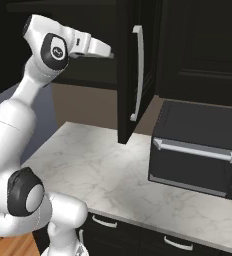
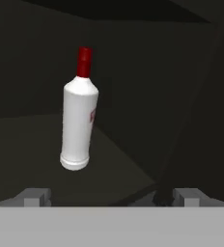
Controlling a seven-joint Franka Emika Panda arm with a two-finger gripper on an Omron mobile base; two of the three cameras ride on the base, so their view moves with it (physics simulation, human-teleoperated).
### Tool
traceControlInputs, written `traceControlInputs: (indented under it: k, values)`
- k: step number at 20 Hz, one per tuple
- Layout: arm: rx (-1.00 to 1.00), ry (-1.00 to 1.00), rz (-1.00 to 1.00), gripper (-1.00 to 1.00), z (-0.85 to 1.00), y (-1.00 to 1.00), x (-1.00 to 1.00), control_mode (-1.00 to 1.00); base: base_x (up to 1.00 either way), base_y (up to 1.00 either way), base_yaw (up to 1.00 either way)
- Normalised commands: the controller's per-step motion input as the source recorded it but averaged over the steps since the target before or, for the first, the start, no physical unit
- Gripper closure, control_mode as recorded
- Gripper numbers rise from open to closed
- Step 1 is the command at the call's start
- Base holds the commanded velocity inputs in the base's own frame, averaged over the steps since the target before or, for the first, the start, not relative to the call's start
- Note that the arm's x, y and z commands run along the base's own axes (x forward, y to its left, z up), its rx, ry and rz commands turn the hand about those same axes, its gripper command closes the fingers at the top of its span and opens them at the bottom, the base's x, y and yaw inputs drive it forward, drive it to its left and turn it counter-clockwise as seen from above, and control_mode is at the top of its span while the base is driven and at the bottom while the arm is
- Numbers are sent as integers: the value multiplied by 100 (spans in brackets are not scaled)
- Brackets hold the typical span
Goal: There is a bowl on the dining counter. Grab a lemon wedge from the fridge and place it in the bowl. Then get the liquor bottle and glass cup from the cabinet and place them next to the bowl.
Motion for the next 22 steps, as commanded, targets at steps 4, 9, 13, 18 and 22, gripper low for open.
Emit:
traceControlInputs:
  k: [4,9,13,18,22]
  values:
    - [9,0,-5,-100,1,-20,50,-100,0,0,0]
    - [10,-1,-3,-100,3,-16,50,-100,0,0,0]
    - [7,-2,-2,-100,1,-16,47,-100,0,0,0]
    - [2,-7,0,-100,0,-9,43,-100,0,0,0]
    - [0,-10,0,-100,0,-6,43,-100,0,0,0]
